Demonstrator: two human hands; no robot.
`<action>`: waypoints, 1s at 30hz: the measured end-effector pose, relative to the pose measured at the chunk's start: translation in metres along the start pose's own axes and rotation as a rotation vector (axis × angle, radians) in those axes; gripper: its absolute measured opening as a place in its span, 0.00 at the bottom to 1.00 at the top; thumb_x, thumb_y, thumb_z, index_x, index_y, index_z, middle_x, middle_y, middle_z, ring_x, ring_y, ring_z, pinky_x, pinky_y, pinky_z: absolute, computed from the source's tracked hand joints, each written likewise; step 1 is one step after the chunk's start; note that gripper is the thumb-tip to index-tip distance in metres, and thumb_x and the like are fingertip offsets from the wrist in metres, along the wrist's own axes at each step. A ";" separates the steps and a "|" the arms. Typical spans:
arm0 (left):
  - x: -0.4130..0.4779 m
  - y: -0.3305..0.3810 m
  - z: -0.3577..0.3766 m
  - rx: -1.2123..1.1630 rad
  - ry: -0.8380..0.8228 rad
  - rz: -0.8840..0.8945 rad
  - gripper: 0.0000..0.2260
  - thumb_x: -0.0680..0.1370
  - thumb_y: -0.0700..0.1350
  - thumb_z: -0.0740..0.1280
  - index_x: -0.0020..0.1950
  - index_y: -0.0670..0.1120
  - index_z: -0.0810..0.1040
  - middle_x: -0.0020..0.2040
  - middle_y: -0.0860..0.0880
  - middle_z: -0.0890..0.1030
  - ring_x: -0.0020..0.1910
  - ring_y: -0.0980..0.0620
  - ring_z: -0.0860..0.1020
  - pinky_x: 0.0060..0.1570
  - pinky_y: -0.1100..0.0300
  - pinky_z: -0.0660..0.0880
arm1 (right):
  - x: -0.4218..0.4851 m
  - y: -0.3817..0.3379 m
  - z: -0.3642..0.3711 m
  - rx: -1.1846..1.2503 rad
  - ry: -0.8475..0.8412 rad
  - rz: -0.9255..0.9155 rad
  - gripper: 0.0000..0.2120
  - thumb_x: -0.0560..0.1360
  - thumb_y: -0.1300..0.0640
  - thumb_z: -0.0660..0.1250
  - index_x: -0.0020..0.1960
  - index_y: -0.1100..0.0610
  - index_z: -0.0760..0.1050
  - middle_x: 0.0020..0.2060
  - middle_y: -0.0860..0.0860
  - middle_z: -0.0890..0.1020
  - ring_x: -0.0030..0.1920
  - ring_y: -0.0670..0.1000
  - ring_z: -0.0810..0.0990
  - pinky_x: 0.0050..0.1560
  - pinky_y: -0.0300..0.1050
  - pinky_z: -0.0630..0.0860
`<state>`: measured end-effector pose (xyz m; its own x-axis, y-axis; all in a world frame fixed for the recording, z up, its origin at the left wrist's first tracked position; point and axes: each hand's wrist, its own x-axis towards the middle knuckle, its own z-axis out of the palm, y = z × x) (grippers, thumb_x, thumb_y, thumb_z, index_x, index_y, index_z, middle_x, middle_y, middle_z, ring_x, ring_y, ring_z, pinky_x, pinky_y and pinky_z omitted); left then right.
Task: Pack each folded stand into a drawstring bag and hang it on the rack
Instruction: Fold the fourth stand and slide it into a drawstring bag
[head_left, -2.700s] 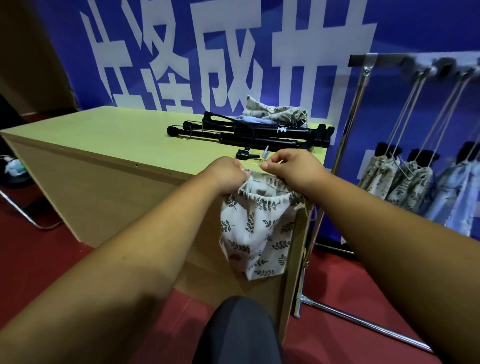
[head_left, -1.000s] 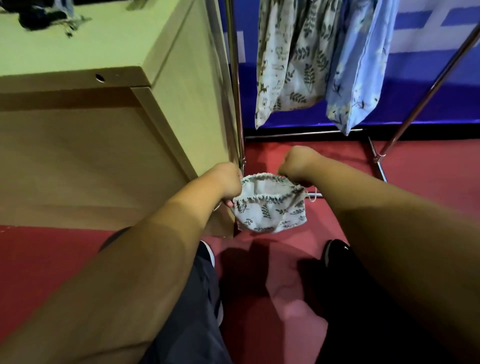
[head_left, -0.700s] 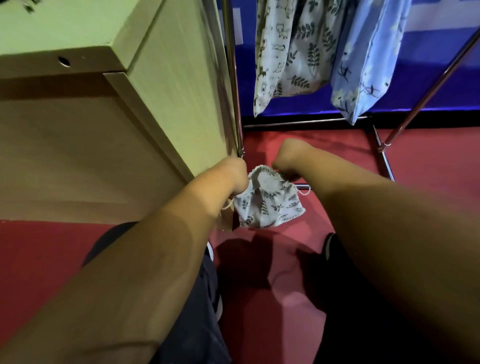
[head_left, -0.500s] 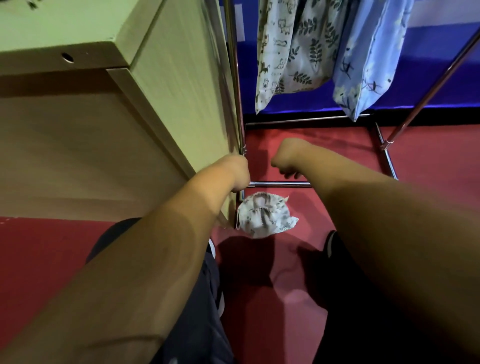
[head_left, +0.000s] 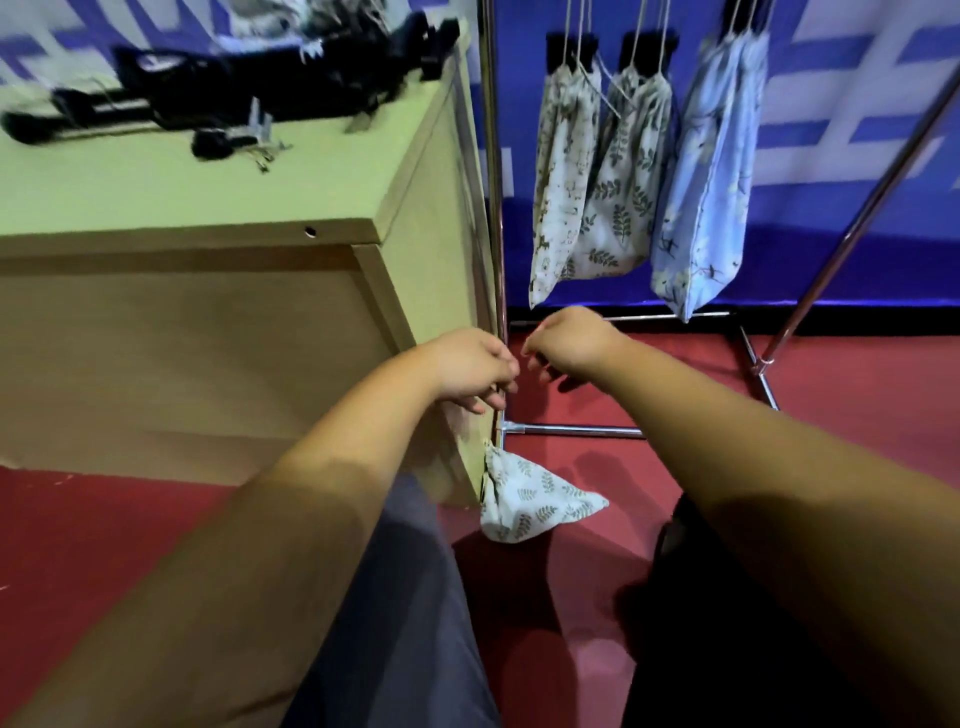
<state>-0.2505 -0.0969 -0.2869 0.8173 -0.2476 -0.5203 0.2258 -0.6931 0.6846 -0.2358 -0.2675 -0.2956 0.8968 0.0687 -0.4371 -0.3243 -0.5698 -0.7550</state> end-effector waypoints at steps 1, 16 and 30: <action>-0.011 0.010 -0.009 -0.032 0.018 0.027 0.07 0.87 0.42 0.64 0.50 0.46 0.78 0.55 0.42 0.85 0.40 0.50 0.84 0.39 0.56 0.80 | -0.008 -0.014 -0.005 0.041 0.026 -0.025 0.10 0.82 0.62 0.65 0.53 0.67 0.84 0.39 0.59 0.84 0.34 0.55 0.82 0.34 0.43 0.77; -0.144 0.094 -0.146 -0.300 0.275 0.298 0.09 0.86 0.40 0.64 0.60 0.37 0.82 0.48 0.40 0.87 0.46 0.47 0.87 0.50 0.54 0.85 | -0.073 -0.188 -0.056 0.316 0.135 -0.294 0.10 0.83 0.58 0.66 0.59 0.62 0.83 0.37 0.51 0.82 0.31 0.49 0.78 0.39 0.47 0.78; -0.110 0.071 -0.274 -0.360 0.761 0.209 0.09 0.84 0.37 0.63 0.55 0.38 0.83 0.46 0.41 0.84 0.40 0.45 0.83 0.44 0.54 0.83 | -0.008 -0.301 -0.040 -0.297 0.393 -0.665 0.10 0.83 0.55 0.65 0.55 0.53 0.86 0.44 0.49 0.85 0.48 0.52 0.84 0.52 0.54 0.84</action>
<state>-0.1793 0.0672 -0.0411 0.9641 0.2638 0.0291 0.0806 -0.3956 0.9149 -0.1327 -0.1292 -0.0452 0.9311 0.2075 0.2999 0.3545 -0.7076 -0.6113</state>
